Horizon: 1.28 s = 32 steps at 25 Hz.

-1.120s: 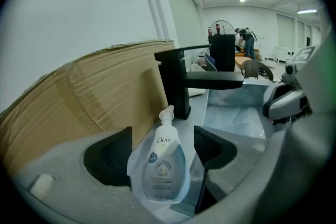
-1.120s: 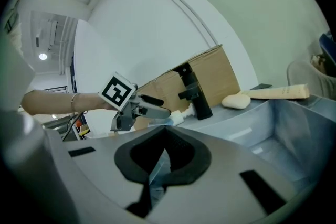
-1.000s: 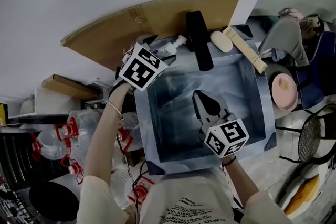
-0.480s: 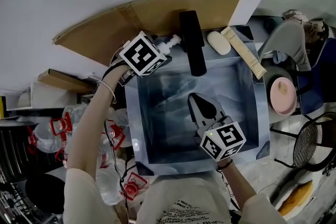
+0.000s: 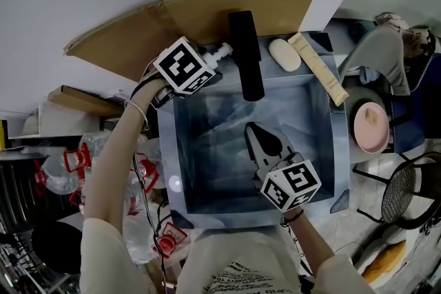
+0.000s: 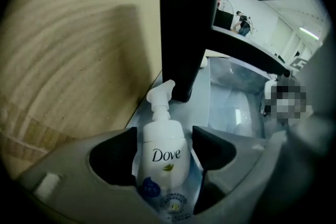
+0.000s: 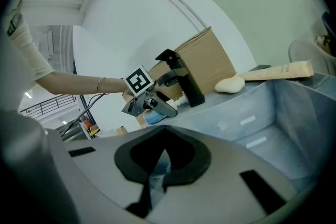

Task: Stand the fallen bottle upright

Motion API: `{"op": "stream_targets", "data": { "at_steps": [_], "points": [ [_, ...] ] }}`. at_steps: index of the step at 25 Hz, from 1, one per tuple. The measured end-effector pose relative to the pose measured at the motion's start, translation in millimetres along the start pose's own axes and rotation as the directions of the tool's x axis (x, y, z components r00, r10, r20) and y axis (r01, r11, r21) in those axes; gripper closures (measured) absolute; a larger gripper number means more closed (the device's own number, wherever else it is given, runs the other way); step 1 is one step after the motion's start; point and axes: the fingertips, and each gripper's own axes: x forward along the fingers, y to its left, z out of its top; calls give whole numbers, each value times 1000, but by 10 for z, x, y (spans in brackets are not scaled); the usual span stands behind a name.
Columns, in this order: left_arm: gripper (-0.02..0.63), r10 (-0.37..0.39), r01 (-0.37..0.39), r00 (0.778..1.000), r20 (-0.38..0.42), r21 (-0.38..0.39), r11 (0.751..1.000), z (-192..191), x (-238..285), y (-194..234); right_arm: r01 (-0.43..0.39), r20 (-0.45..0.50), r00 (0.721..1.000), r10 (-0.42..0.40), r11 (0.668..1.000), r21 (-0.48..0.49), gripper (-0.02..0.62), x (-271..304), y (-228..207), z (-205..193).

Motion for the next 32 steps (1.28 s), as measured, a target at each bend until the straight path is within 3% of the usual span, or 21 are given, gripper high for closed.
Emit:
{"op": "stream_targets", "data": {
  "at_steps": [5,13,19,32],
  "points": [
    [331,-16,16,1000,-15,11,1000,9,-9,-38,-17,-14,1000,17,1000,2,591,-14,-1,-23],
    [337,21,-21,1000,-11,33,999,20,-11,-40,-51,-34,998,50,999,-6,591,-25,17,-48],
    [341,95,-96,995,16,46,994,12,-62,6,-69,-47,997,69,998,-11,591,-52,20,-69],
    [347,169,-171,981,91,10,985,27,-243,50,-101,-74,993,96,993,-56,591,-76,78,-107]
  ]
}}
